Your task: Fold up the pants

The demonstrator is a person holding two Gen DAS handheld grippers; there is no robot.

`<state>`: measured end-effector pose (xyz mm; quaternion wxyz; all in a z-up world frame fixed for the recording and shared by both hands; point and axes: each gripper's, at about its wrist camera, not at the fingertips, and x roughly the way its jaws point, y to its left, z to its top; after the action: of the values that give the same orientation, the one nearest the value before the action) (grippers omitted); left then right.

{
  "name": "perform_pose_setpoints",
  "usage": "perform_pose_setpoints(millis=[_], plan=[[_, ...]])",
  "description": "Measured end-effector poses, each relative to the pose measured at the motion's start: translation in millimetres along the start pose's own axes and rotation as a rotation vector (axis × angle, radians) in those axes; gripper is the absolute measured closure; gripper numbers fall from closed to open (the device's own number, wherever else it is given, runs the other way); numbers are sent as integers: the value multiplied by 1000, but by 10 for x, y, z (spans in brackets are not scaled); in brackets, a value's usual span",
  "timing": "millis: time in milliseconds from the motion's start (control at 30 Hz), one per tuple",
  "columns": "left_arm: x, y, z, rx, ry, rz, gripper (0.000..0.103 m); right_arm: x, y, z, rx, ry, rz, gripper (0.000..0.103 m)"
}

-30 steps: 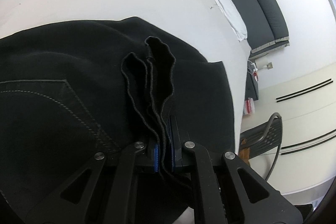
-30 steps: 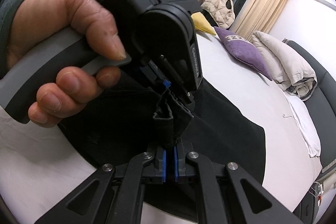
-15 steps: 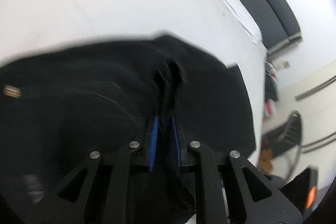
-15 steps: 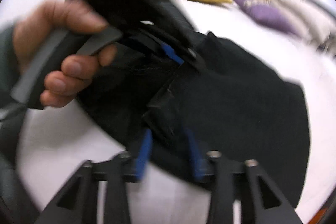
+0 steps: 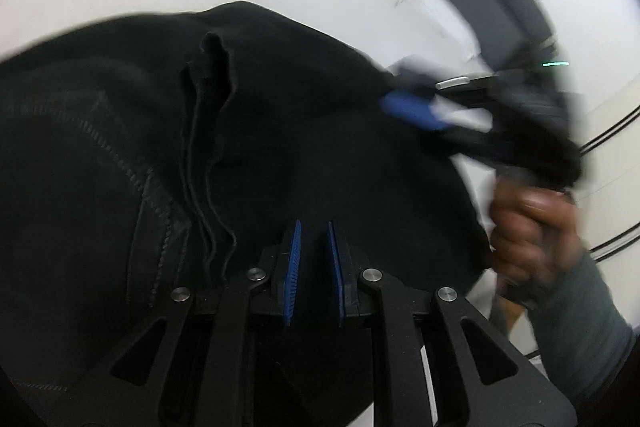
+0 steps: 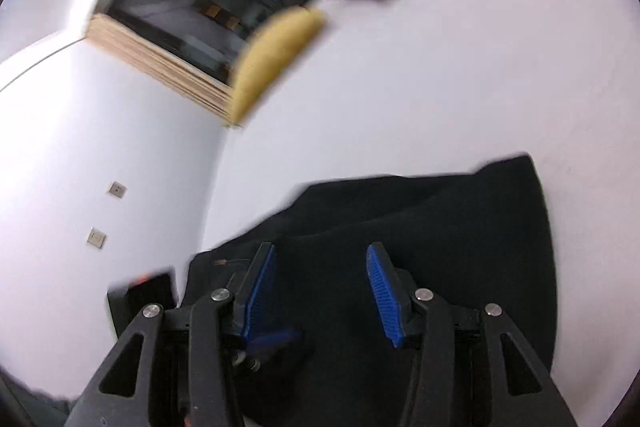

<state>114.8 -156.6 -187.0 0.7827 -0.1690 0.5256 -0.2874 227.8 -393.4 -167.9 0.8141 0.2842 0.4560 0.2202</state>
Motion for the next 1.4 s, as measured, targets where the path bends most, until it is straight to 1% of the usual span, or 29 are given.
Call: perform_pose_setpoints(millis=[33,67,100,167,233,300,333,433,500,533,567,600,667,733,767,800,833,867,900,967,1000,1067,1133,1167,1200,1233,1300,1333,1400], plan=[[-11,47,-9,-24,1,-23,90,64,-158,47,33,0,30,68],[-28,93,-12,-41,0,-42,90,52,-268,88,62,-27,34,90],[-48,137,-9,-42,2,-47,90,11,-388,137,104,-53,12,103],[-77,134,-12,-35,6,-37,90,-146,-557,232,174,-129,-46,102],[-206,69,23,-26,-1,19,90,-360,-518,176,161,-156,-115,96],[-317,-88,132,21,-55,15,89,-579,-370,60,104,-168,-65,70],[-365,-159,228,43,-84,4,89,-690,-279,-50,75,-165,-12,64],[-307,-222,501,65,-119,13,89,-789,-47,-410,12,-101,106,59],[-42,-89,656,23,-64,58,89,-751,-37,-659,-7,-51,91,56],[76,-8,674,3,-31,96,89,-684,-147,-803,10,3,27,55],[187,121,652,-20,-10,76,90,-660,-260,-853,29,29,-4,59],[176,231,636,-32,-22,39,90,-665,-395,-922,54,35,-4,80],[117,395,592,-99,-42,-45,90,-865,-629,-1005,108,3,-38,103],[36,434,582,-136,-59,-61,90,-1103,-759,-1071,154,-40,-56,103],[-82,380,551,-129,-81,-8,89,-1198,-778,-1089,159,-56,-94,95],[-128,314,549,-118,-91,32,90,-1295,-736,-1086,154,-74,-124,80],[-220,209,512,-97,-108,33,89,-1355,-659,-1099,146,-94,-77,79],[-317,102,433,-71,-123,-32,89,-1388,-532,-1140,127,-111,5,75],[-417,30,380,-53,-122,-60,89,-1368,-425,-1180,108,-114,41,65],[-349,-172,200,6,-75,-71,89,-1186,-206,-1245,71,-81,115,54],[-239,-251,90,50,-38,-43,89,-1070,-168,-1254,58,-41,140,54],[-28,-196,-27,34,12,23,90,-806,-272,-1310,45,41,82,54],[15,11,-120,-46,-17,-67,90,-698,-449,-1369,80,44,43,74],[37,107,-76,-74,-22,-87,90,-736,-525,-1368,119,33,40,93],[-9,127,-72,-95,-29,-92,90,-795,-586,-1374,159,29,26,95],[-74,79,-60,-86,-42,-71,90,-880,-548,-1370,147,14,12,93],[-215,63,-161,-53,-86,-44,89,-1013,-364,-1320,94,-29,41,68],[-255,87,-173,-52,-113,-41,89,-1043,-266,-1289,78,-55,94,61],[-191,215,-209,-122,-119,-27,88,-975,-122,-1238,49,-73,141,35]])
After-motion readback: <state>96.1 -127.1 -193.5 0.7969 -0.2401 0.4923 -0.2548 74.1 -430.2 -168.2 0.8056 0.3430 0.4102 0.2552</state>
